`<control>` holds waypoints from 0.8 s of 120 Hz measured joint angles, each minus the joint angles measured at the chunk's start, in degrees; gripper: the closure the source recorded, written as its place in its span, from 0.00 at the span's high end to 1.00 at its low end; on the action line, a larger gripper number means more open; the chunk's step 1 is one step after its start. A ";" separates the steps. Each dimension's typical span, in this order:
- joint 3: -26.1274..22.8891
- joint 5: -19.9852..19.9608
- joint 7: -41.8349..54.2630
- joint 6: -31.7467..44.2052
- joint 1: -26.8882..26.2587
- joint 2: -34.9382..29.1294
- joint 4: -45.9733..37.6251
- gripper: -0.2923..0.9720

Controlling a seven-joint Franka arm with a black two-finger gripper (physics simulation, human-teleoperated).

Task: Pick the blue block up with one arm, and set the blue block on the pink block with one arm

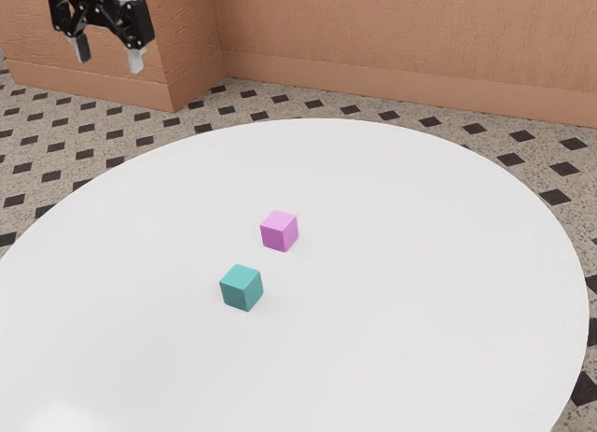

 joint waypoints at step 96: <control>0.70 3.17 -3.08 10.34 -0.94 -8.66 -34.62 0.77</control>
